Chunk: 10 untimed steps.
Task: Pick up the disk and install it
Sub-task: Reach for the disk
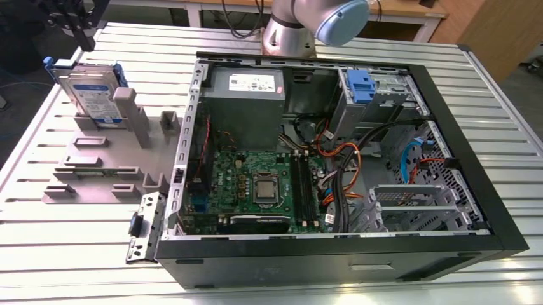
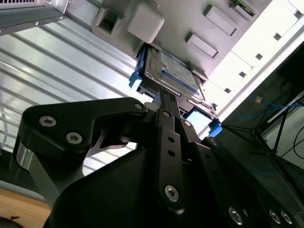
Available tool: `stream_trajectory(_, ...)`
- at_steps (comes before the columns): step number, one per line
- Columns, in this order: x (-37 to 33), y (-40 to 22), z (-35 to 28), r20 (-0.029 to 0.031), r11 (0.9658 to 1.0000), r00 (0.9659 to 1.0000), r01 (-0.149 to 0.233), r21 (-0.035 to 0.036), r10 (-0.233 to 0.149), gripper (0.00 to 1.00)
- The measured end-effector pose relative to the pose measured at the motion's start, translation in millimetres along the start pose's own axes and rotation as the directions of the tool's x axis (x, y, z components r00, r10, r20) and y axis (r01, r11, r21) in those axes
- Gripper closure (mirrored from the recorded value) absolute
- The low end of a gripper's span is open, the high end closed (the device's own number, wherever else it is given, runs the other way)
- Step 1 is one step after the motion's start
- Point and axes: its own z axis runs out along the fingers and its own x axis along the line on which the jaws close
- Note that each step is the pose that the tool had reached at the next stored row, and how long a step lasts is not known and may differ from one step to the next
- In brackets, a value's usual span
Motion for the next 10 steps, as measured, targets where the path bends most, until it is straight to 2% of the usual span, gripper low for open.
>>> stream_trajectory(2,4.6,0.2,0.1,-0.0001,1.0000,1.0000,0.000,0.0000,0.000,0.89)
stream_trajectory(5,15.5,1.0,0.4,-0.0003,1.0000,1.0000,0.000,0.0000,0.000,0.89)
stream_trajectory(10,29.7,2.5,1.4,-0.0026,1.0000,1.0000,0.002,-0.0001,-0.002,0.89)
